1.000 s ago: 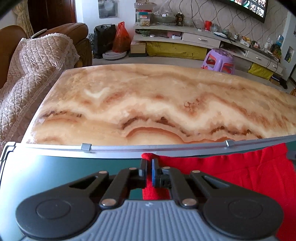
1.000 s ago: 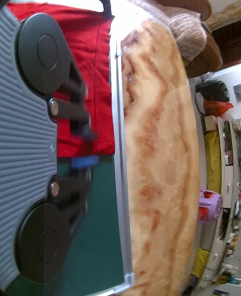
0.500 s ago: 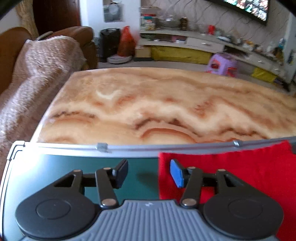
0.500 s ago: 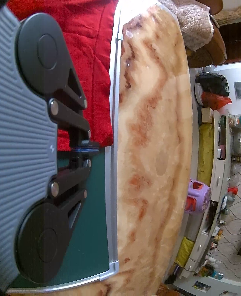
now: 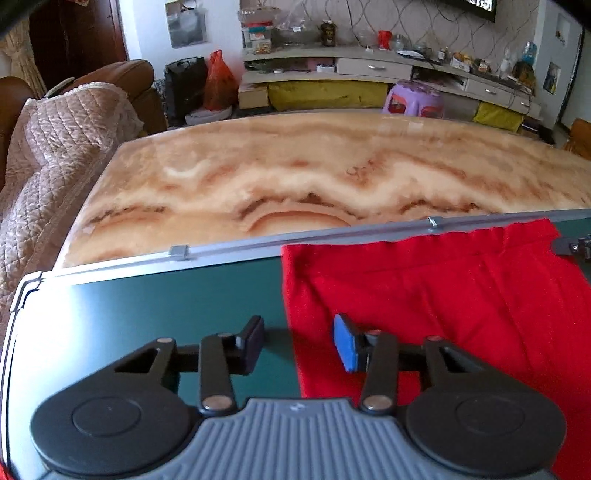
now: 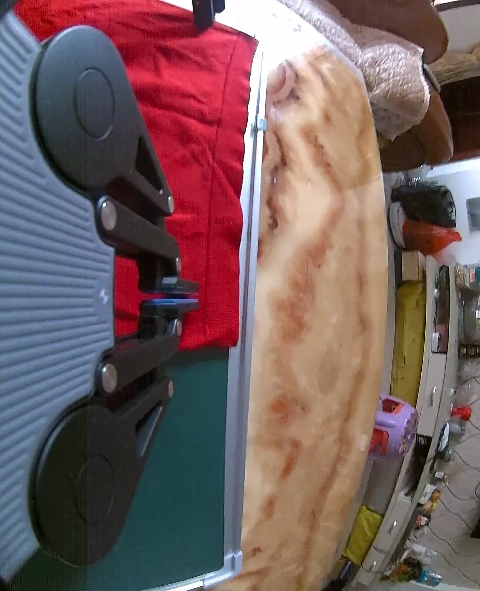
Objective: Fold clothes
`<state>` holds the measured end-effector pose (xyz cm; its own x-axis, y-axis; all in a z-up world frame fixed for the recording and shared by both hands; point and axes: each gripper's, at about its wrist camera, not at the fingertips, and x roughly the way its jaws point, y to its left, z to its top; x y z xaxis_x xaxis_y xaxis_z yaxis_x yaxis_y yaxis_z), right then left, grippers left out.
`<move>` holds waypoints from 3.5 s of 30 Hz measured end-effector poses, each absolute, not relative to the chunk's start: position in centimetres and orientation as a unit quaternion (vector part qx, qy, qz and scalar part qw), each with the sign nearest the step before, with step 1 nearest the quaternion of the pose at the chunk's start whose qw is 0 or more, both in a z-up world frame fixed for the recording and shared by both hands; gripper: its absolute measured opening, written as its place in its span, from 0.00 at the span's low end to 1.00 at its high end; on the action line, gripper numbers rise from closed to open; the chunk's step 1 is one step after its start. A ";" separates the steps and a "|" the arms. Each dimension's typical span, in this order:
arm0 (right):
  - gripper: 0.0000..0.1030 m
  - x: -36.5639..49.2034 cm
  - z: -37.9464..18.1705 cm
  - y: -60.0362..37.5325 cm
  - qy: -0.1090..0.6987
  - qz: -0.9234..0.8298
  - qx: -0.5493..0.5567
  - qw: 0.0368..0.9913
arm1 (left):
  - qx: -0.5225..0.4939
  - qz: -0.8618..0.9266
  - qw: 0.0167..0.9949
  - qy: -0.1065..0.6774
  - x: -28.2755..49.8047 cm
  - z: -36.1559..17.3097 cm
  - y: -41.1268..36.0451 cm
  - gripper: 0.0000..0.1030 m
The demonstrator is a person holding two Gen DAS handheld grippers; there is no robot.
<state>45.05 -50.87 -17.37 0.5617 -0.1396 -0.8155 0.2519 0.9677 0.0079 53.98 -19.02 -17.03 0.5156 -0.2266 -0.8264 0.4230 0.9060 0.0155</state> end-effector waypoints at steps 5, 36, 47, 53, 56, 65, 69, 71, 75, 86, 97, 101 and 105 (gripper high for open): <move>0.04 45.0 -17.5 -51.3 0.453 -0.136 0.048 0.880 | 0.110 -0.169 0.868 0.454 53.5 -17.1 -18.4 0.46; 0.10 36.1 -17.1 -49.3 0.475 -0.091 0.080 0.871 | 0.108 -0.207 0.869 0.436 44.6 -16.8 -17.1 0.50; 0.26 20.0 -14.6 -41.2 0.487 0.008 0.090 0.868 | 0.078 -0.276 0.850 0.441 29.8 -13.4 -14.0 0.46; 0.26 13.9 -16.6 -40.8 0.503 -0.013 0.082 0.860 | 0.081 -0.249 0.842 0.472 25.4 -15.6 -11.4 0.44; 0.25 12.8 -16.6 -41.0 0.493 -0.025 0.063 0.868 | 0.097 -0.231 0.852 0.460 24.2 -15.7 -10.5 0.38; 0.26 9.4 -15.1 -38.5 0.465 -0.017 0.066 0.883 | 0.072 -0.249 0.850 0.459 20.3 -15.4 -6.4 0.43; 0.26 7.8 -15.6 -36.0 0.480 -0.005 0.052 0.876 | 0.077 -0.241 0.851 0.459 19.3 -15.4 -5.6 0.44; 0.26 7.2 -16.1 -36.1 0.485 -0.016 0.050 0.873 | 0.066 -0.240 0.853 0.460 19.0 -15.3 -4.8 0.44; 0.26 6.5 -16.5 -38.0 0.484 -0.036 0.064 0.872 | 0.023 -0.244 0.854 0.459 18.5 -15.1 -2.3 0.46; 0.27 6.3 -16.5 -38.1 0.496 -0.039 0.071 0.864 | 0.024 -0.214 0.850 0.480 17.4 -14.7 1.6 0.52; 0.41 8.0 -14.6 -43.9 0.453 -0.096 0.110 0.880 | 0.012 -0.203 0.869 0.451 23.0 -14.7 -3.4 0.54; 0.41 8.9 -16.3 -45.7 0.473 -0.126 0.091 0.867 | 0.031 -0.176 0.874 0.452 23.5 -15.6 -3.5 0.54; 0.43 7.7 -16.9 -46.2 0.487 -0.139 0.082 0.859 | 0.068 -0.172 0.878 0.441 22.8 -15.8 -3.4 0.54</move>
